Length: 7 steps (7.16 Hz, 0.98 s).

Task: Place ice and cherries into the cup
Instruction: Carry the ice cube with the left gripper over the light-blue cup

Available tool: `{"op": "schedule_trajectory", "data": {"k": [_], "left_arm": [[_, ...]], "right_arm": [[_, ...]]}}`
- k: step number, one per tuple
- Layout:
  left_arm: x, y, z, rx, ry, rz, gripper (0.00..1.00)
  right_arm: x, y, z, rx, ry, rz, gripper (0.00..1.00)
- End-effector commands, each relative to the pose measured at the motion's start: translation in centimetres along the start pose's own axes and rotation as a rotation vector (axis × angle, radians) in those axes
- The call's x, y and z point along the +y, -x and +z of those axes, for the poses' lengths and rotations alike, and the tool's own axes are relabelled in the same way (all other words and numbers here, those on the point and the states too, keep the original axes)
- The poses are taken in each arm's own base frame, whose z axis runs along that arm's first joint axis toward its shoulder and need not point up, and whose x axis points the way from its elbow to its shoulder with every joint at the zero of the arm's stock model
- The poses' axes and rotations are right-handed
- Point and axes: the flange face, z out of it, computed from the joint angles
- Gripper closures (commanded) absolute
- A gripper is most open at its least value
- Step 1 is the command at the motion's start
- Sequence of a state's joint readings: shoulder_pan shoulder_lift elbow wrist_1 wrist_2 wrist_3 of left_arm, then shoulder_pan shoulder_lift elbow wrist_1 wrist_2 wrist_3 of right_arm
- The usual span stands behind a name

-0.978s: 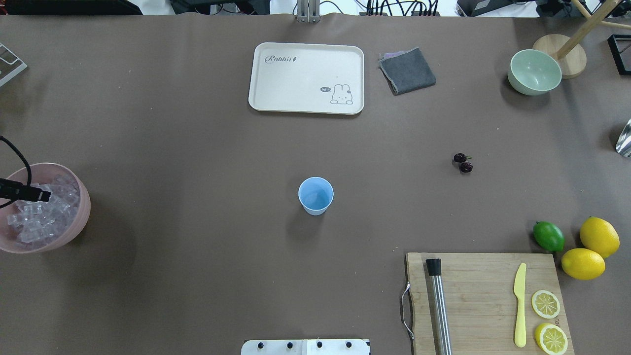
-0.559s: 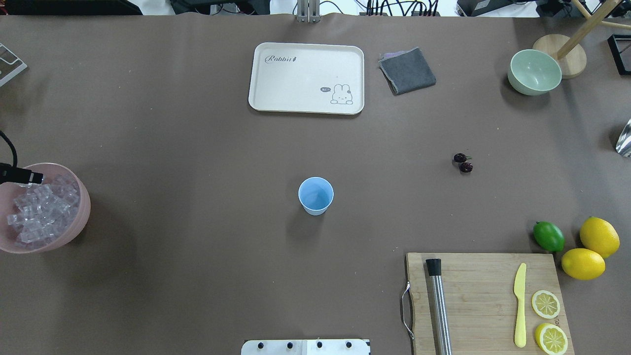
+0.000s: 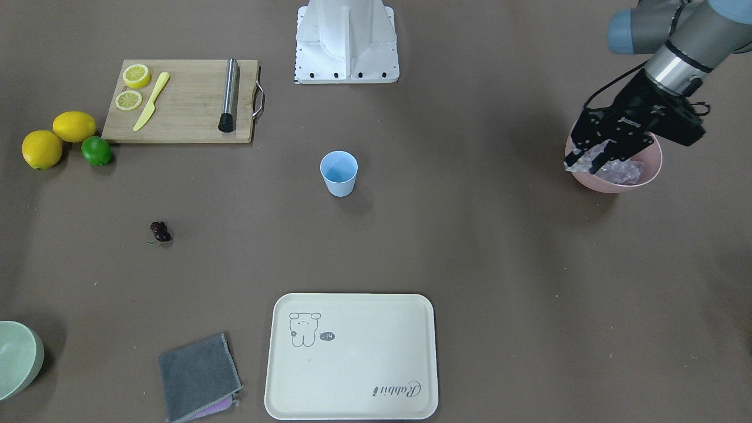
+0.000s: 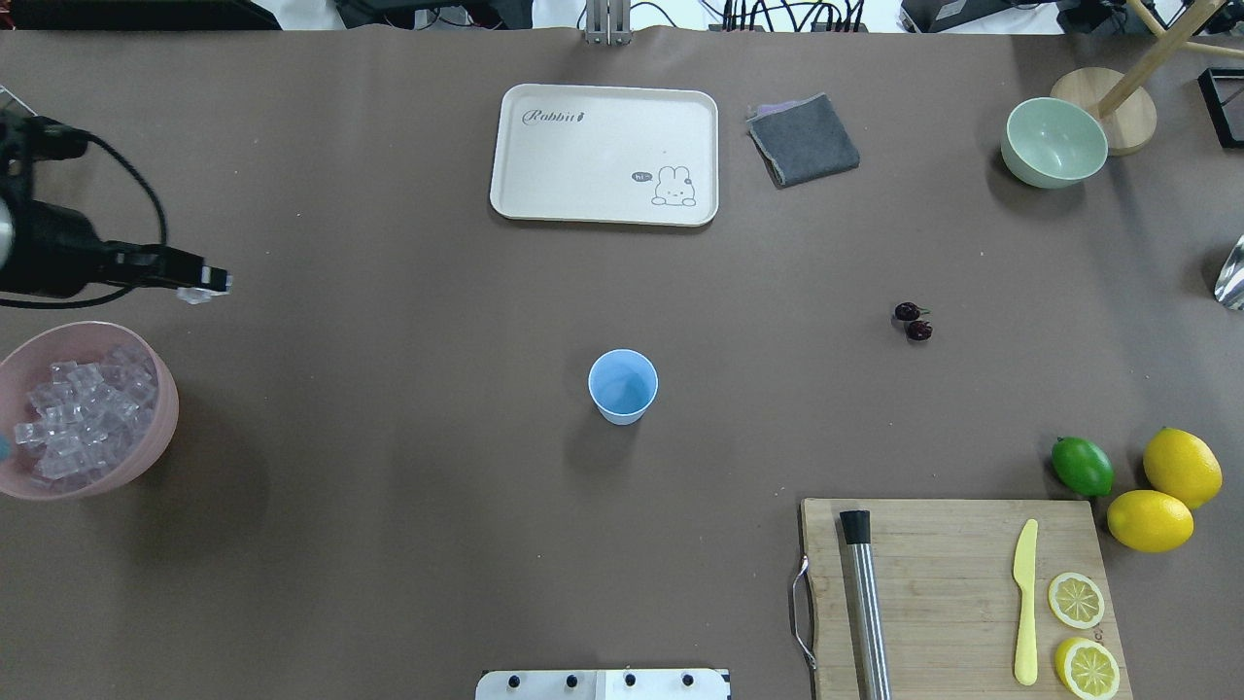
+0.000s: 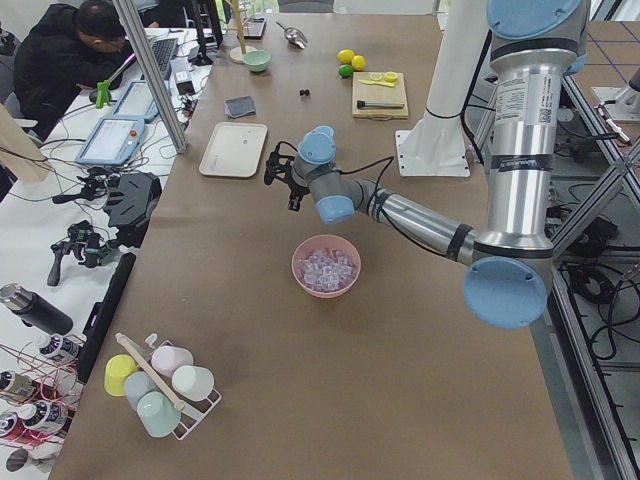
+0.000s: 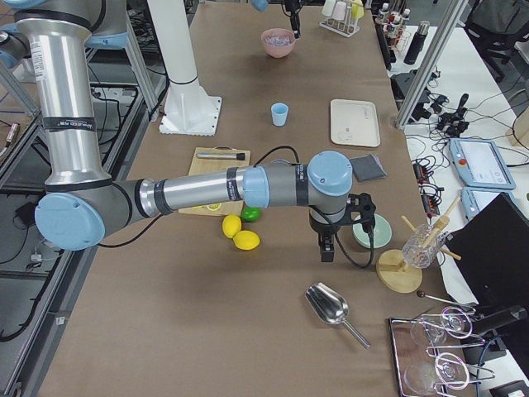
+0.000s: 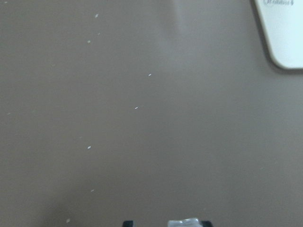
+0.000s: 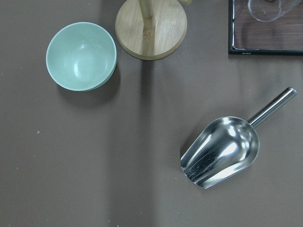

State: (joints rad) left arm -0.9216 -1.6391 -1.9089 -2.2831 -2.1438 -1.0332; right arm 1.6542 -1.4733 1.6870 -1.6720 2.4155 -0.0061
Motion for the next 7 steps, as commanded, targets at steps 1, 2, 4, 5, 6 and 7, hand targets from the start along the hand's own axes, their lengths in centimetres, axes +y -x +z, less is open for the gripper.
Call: {"op": "schedule_trajectory", "data": {"k": [1, 2, 4, 5, 6, 7], "left_arm": [[0.9, -13.4, 6.3, 0.049, -0.005, -0.016, 1.00], [0.7, -21.0, 8.1, 0.015, -0.007, -0.013, 1.00], [2.7, -27.6, 11.3, -0.008, -0.011, 0.000, 1.00], [2.2, -29.2, 12.2, -0.002, -0.010, -0.006, 1.00], [2.2, -29.9, 12.7, 0.008, -0.010, -0.024, 1.00], [2.4, -30.0, 13.2, 0.030, -0.013, -0.019, 1.00]], "right_arm": [[0.1, -0.3, 0.2, 0.001, 0.003, 0.004, 0.00], [0.1, -0.4, 0.3, 0.001, 0.006, 0.008, 0.00], [0.3, -0.7, 0.5, 0.006, 0.010, 0.011, 0.00], [0.3, -0.6, 0.5, 0.006, 0.009, 0.010, 0.00], [0.3, -0.5, 0.3, 0.004, 0.006, 0.006, 0.00], [0.2, -0.4, 0.3, 0.006, 0.005, 0.005, 0.00]]}}
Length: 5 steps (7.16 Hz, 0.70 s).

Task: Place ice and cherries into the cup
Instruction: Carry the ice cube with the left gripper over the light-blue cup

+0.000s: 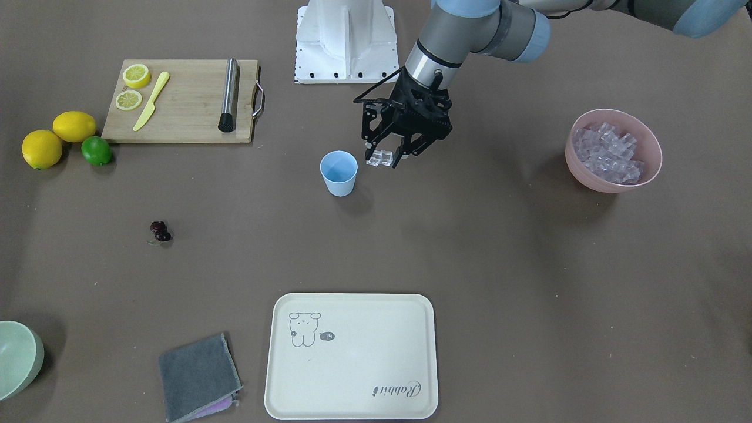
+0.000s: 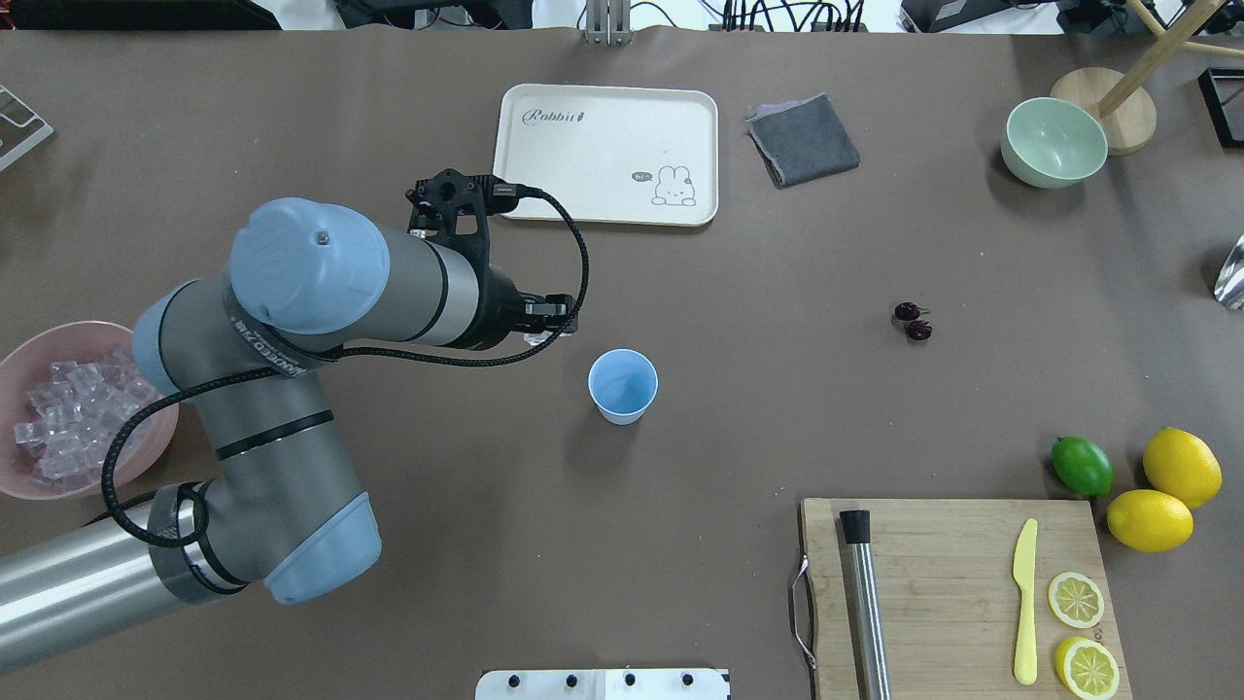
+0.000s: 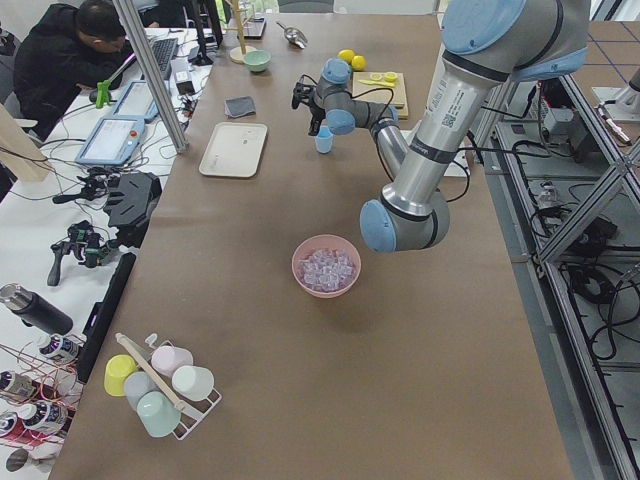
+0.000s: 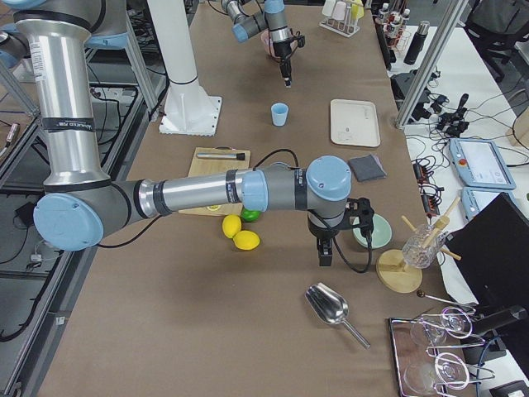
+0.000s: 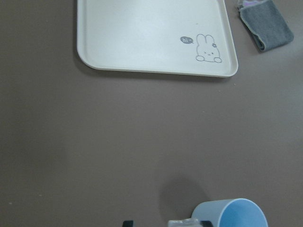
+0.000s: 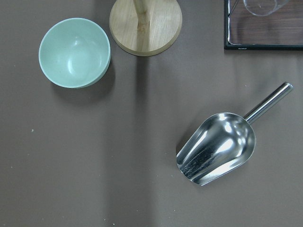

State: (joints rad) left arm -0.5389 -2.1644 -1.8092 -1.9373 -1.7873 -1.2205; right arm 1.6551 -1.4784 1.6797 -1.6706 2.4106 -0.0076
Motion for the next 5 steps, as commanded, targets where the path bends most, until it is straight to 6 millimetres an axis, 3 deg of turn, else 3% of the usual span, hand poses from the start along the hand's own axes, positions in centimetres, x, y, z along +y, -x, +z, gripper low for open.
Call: {"op": "schedule_trajectory", "data": {"k": [1, 3, 5], "left_arm": [[0.2, -1.0, 2.7, 0.039, -0.002, 0.003, 1.00], [-0.2, -1.1, 4.1, 0.055, -0.007, 0.006, 1.00], [0.2, -3.3, 3.9, 0.076, -0.020, -0.032, 1.00]], "right_arm": [[-0.3, 0.5, -0.3, -0.002, -0.006, -0.009, 0.00], [-0.9, 1.5, -0.1, -0.007, -0.003, -0.028, 0.00], [-2.5, 2.9, -0.1, -0.009, 0.016, -0.033, 0.00]]}}
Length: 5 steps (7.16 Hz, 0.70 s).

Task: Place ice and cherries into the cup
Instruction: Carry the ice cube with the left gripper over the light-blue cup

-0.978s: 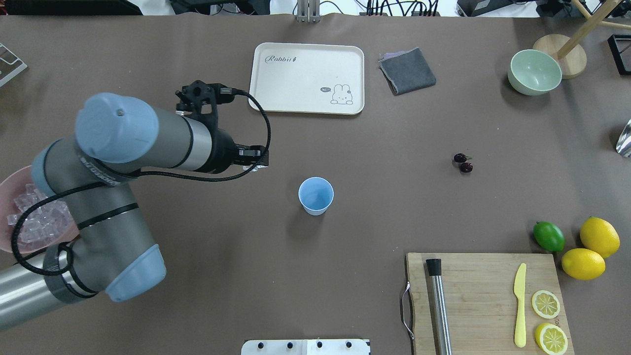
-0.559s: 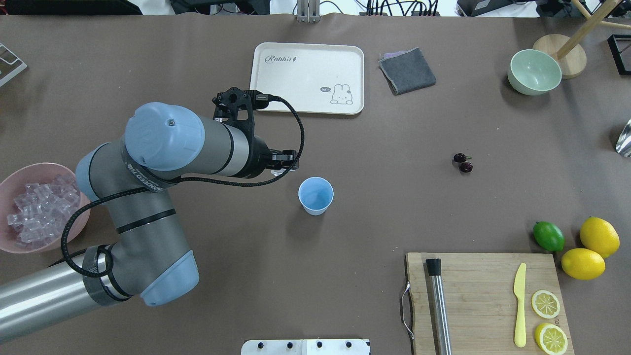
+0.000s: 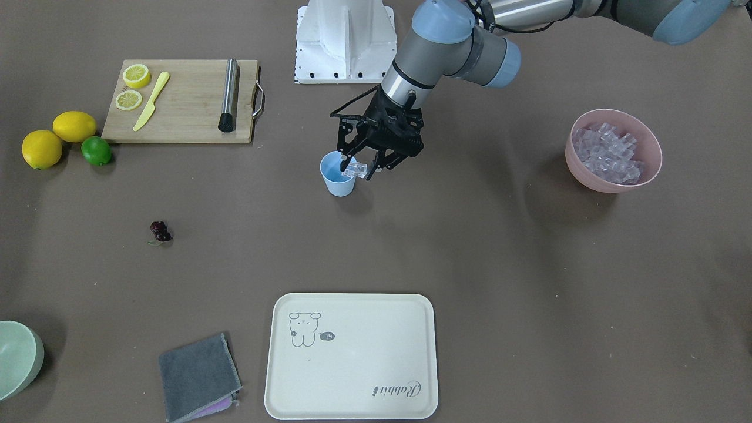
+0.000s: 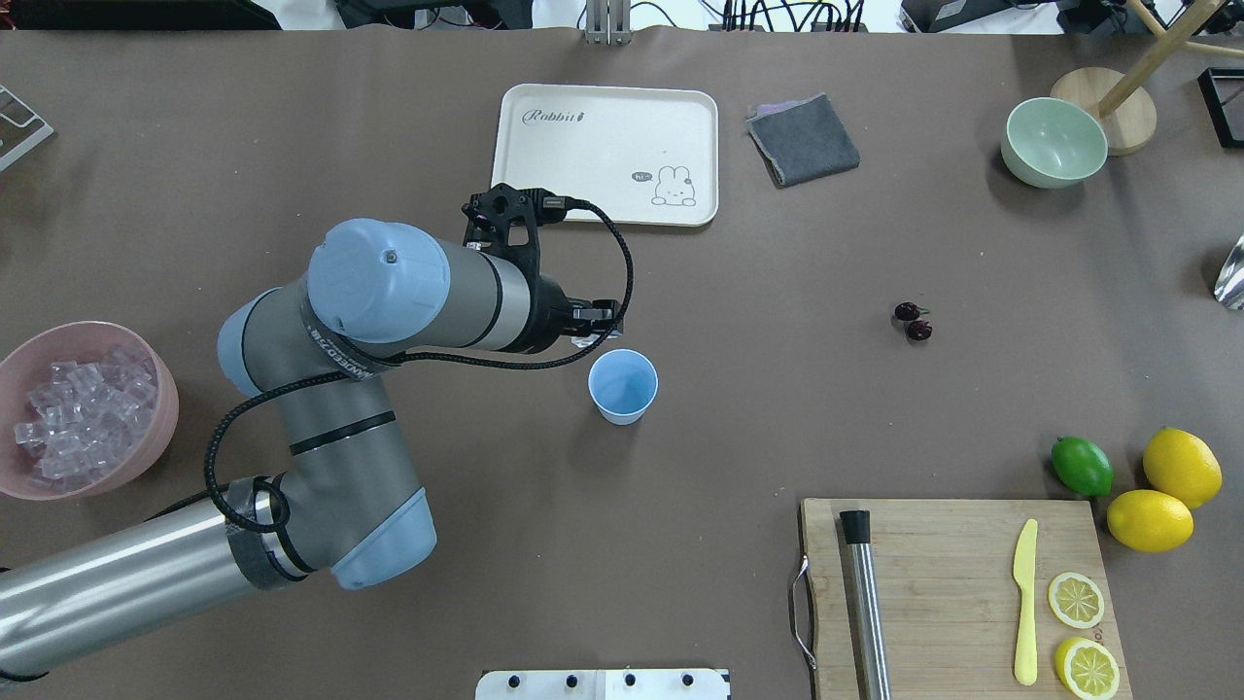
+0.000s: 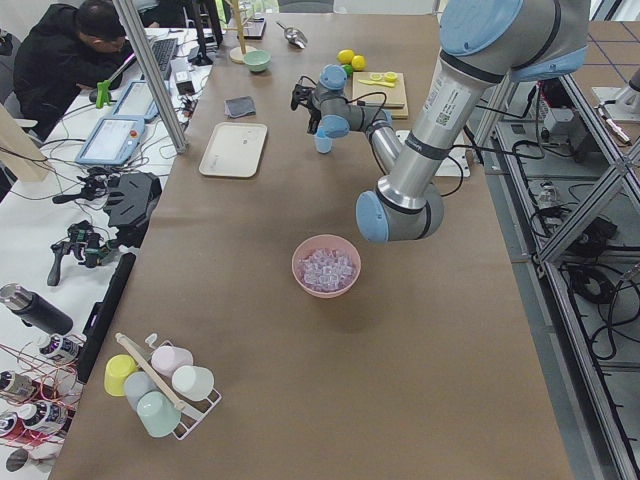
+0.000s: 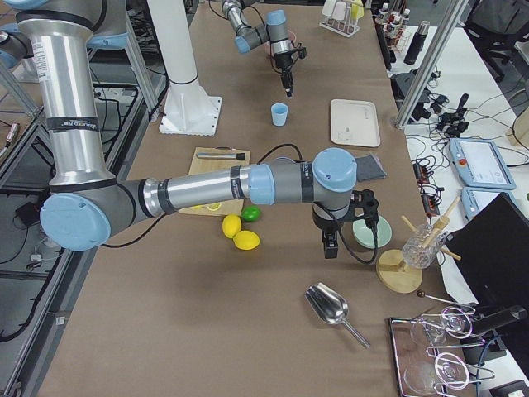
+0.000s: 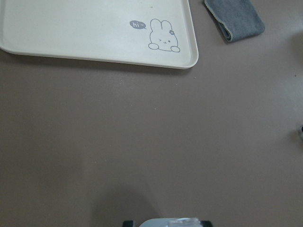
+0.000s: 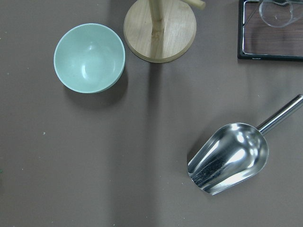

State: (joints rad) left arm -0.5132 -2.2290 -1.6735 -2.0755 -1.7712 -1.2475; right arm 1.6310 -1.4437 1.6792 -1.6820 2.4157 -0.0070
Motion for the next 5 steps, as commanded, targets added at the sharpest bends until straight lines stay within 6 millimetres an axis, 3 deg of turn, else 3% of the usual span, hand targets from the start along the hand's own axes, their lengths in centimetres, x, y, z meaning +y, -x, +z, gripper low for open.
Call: {"op": "schedule_trajectory", "data": {"k": [1, 2, 5], "left_arm": [[0.4, -2.1, 0.2, 0.020, -0.003, -0.026, 1.00], [0.8, -2.5, 1.9, 0.000, 0.001, -0.024, 1.00], [0.8, -2.4, 2.1, -0.008, -0.003, -0.021, 1.00]], "right_arm": [[-1.2, 1.0, -0.3, -0.001, 0.018, 0.008, 0.00], [-1.3, 1.1, -0.3, -0.002, 0.020, 0.008, 0.00], [-1.2, 1.1, -0.4, -0.001, 0.019, 0.009, 0.00]]}}
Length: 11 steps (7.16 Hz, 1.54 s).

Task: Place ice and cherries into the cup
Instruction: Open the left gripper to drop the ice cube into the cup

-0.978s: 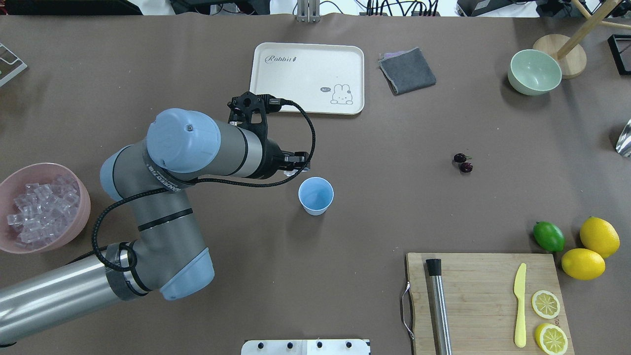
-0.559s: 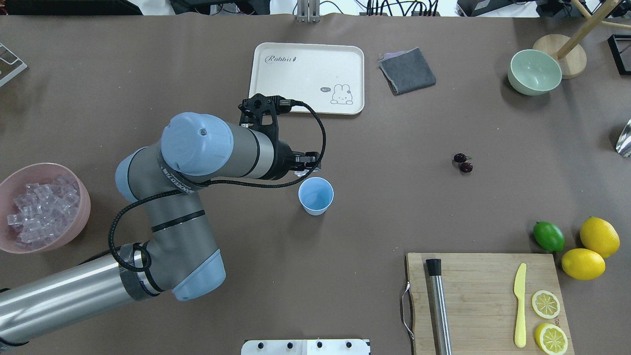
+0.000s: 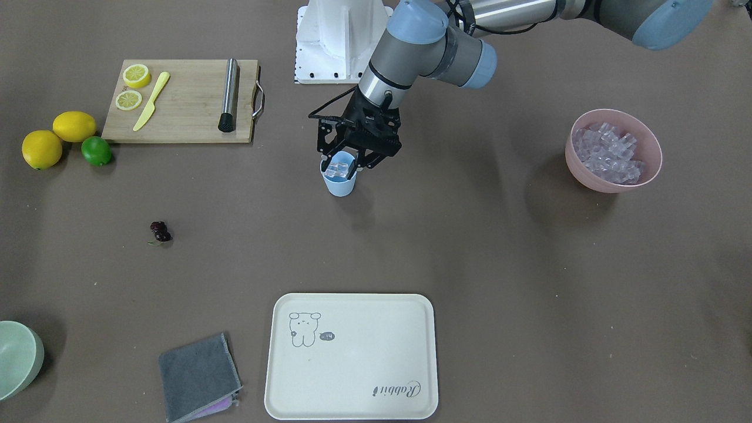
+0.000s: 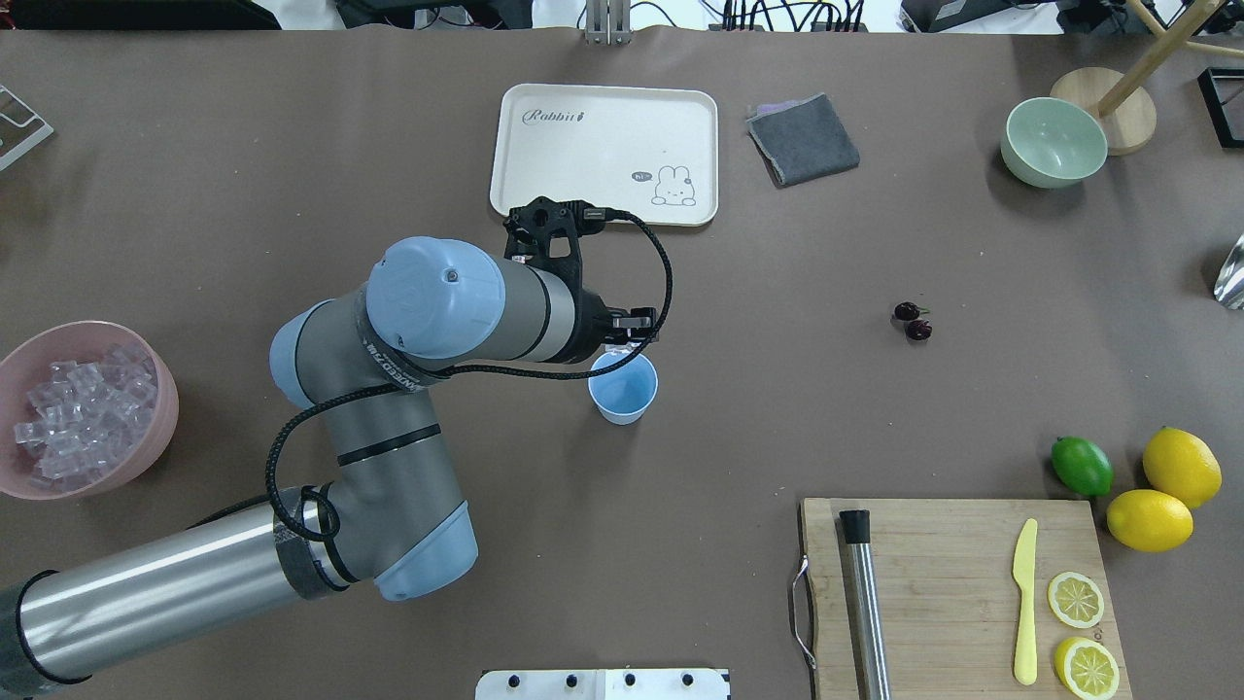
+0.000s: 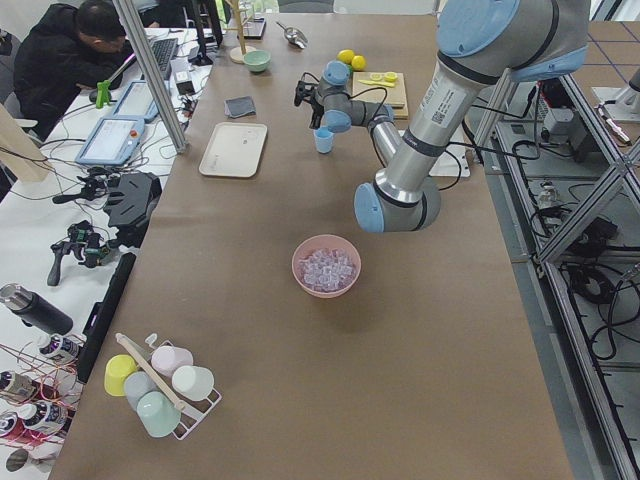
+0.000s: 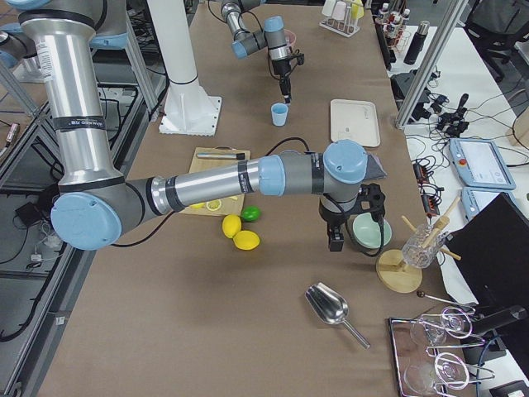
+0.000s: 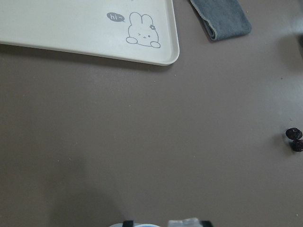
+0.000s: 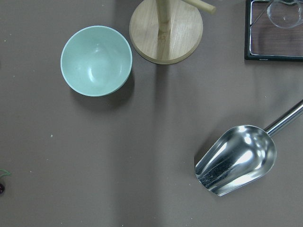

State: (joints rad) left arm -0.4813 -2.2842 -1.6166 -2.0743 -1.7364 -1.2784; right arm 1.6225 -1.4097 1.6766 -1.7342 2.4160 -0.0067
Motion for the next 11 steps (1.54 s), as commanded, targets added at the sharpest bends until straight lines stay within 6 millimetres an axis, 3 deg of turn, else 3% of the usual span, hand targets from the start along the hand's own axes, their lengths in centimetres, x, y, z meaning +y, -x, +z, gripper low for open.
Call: {"op": "schedule_trajectory", "data": {"k": [1, 2, 4, 6, 7, 8, 9, 11], "left_arm": [[0.3, -0.4, -0.1, 0.004, 0.006, -0.002, 0.78], [0.5, -0.4, -0.4, 0.008, 0.008, -0.001, 0.32], [1.0, -0.6, -0.7, 0.003, 0.017, 0.000, 0.12], [1.0, -1.2, -1.9, -0.009, 0.026, 0.001, 0.06], [1.1, -2.3, -5.1, -0.045, 0.040, 0.014, 0.06], [0.3, -1.7, -7.7, -0.116, 0.067, 0.054, 0.04], [0.5, 2.9, -8.5, -0.173, 0.066, 0.086, 0.04], [-3.1, 13.1, -12.0, -0.299, 0.016, 0.145, 0.04]], "right_arm": [[0.0, 0.0, 0.0, 0.000, 0.000, 0.000, 0.00], [0.0, -0.1, -0.1, 0.000, -0.001, 0.002, 0.00], [0.0, -0.2, -0.3, 0.001, -0.006, 0.003, 0.00], [0.0, -0.2, -0.3, 0.001, -0.006, 0.003, 0.00], [0.0, -0.1, -0.4, 0.001, -0.008, 0.000, 0.00], [0.1, 0.0, -0.5, 0.001, -0.009, -0.001, 0.00], [0.0, 0.1, -0.6, 0.001, -0.011, -0.002, 0.00], [0.1, 0.2, -0.5, -0.019, -0.008, 0.002, 0.00]]}}
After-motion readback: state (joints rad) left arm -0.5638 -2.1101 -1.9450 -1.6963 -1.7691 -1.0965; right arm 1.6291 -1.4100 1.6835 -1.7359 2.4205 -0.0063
